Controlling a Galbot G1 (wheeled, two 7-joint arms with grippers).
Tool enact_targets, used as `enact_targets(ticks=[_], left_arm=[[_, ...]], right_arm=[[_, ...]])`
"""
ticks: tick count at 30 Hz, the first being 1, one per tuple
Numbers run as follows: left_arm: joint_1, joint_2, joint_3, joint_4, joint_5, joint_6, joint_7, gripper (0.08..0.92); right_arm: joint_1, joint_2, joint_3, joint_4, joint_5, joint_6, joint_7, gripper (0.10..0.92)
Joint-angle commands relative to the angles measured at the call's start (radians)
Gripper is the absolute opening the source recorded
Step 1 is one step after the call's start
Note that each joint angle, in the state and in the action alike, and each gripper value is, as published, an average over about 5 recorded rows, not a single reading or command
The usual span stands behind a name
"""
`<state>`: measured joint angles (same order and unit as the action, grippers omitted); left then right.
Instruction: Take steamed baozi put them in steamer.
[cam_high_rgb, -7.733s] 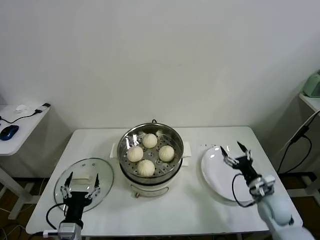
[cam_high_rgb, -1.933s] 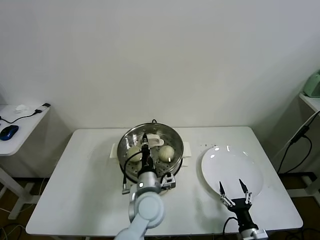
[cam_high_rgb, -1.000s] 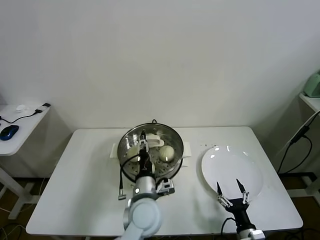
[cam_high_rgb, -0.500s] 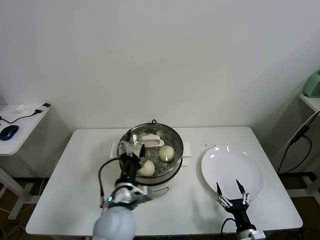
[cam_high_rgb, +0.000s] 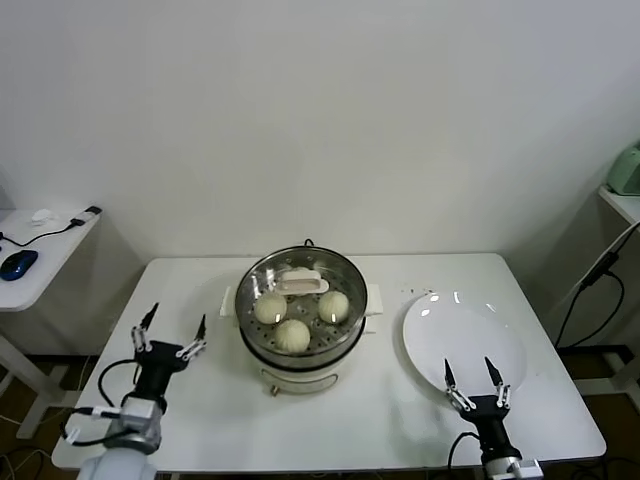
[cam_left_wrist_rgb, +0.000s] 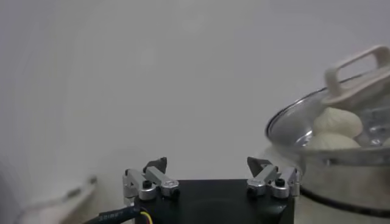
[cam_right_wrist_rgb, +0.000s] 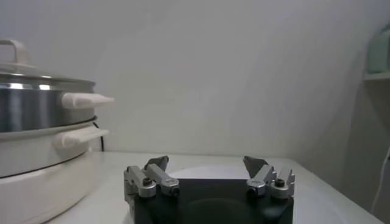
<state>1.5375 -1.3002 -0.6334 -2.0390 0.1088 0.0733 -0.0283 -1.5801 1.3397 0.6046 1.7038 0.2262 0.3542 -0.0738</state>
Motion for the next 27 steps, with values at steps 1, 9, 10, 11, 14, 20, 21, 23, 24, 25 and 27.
enact_targets(ticks=[1, 9, 10, 11, 14, 20, 21, 23, 24, 25, 27], left_arm=[[0.077, 0.067, -0.212, 0.013, -0.459, -0.130, -0.027, 0.823], [0.092, 0.033, -0.103, 0.152, -0.439, -0.227, -0.024, 0.823], [0.090, 0.028, -0.094, 0.169, -0.431, -0.238, -0.022, 0.823], [0.088, 0.023, -0.085, 0.187, -0.423, -0.248, -0.020, 0.823], [0.080, 0.018, -0.066, 0.233, -0.398, -0.271, -0.015, 0.823], [0.070, 0.011, -0.047, 0.275, -0.381, -0.283, -0.007, 0.823], [0.068, 0.009, -0.045, 0.278, -0.379, -0.285, -0.007, 0.823], [0.065, 0.005, -0.041, 0.283, -0.375, -0.287, -0.006, 0.823], [0.064, 0.004, -0.039, 0.285, -0.373, -0.289, -0.006, 0.823], [0.063, 0.003, -0.038, 0.285, -0.372, -0.290, -0.006, 0.823], [0.063, 0.001, -0.036, 0.286, -0.368, -0.293, -0.005, 0.823]], right_arm=[[-0.002, 0.001, -0.004, 0.011, 0.022, -0.001, 0.010, 0.823], [-0.002, 0.003, -0.010, 0.018, 0.036, -0.010, 0.010, 0.823], [-0.002, 0.004, -0.011, 0.018, 0.037, -0.011, 0.010, 0.823], [-0.003, 0.004, -0.012, 0.019, 0.038, -0.012, 0.010, 0.823], [-0.004, 0.006, -0.013, 0.019, 0.037, -0.011, 0.010, 0.823], [-0.005, 0.007, -0.015, 0.017, 0.033, -0.005, 0.011, 0.823], [-0.004, 0.007, -0.015, 0.015, 0.031, -0.005, 0.012, 0.823], [-0.004, 0.008, -0.015, 0.013, 0.027, -0.005, 0.015, 0.823], [-0.004, 0.008, -0.015, 0.012, 0.026, -0.005, 0.016, 0.823], [-0.004, 0.008, -0.015, 0.012, 0.025, -0.005, 0.017, 0.823], [-0.004, 0.008, -0.015, 0.011, 0.024, -0.005, 0.017, 0.823]])
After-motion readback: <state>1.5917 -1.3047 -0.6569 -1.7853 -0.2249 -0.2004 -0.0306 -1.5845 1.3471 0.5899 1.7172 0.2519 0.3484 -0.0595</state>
